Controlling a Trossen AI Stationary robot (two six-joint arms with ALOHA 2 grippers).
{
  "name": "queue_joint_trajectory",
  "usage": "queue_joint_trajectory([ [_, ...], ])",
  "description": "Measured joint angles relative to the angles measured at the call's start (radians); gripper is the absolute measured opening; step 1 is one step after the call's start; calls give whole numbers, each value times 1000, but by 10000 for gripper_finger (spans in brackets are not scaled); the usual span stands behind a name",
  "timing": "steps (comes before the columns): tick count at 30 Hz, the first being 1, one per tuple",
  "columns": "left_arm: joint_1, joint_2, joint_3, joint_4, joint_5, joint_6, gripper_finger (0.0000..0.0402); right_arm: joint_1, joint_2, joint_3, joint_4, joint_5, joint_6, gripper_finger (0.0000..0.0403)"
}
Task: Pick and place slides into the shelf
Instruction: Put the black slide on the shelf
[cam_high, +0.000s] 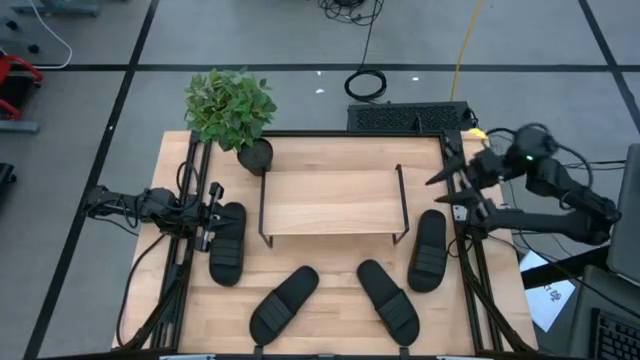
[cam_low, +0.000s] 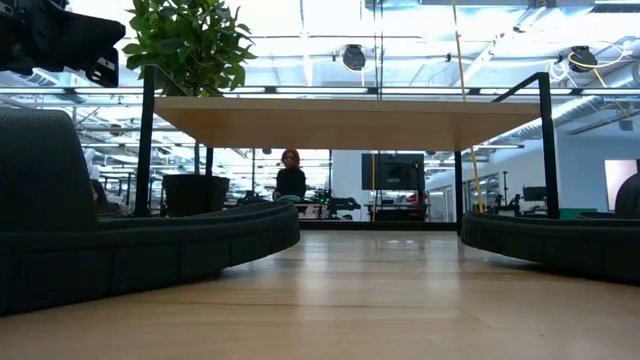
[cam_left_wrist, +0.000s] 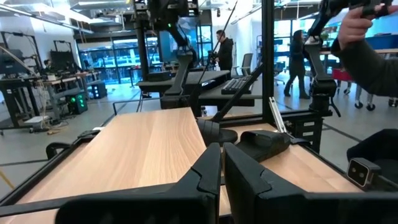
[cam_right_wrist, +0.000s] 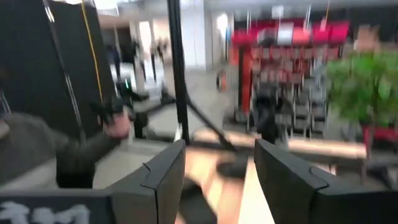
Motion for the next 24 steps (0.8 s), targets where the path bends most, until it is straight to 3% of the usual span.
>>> queue_joint_trajectory([
  [5, 0, 0, 0, 0, 0, 0, 26, 118, 118, 81, -224, -3, -113, 185],
  [9, 0, 0, 0, -2, 0, 1, 26, 345, 181, 84, -204, 42, -121, 185],
  [16, 0, 0, 0, -10, 0, 4, 26, 840, 308, 86, -108, 565, -139, 185],
  [24, 0, 0, 0, -9, 0, 2, 26, 1191, 443, 86, -124, 1169, -72, 185],
])
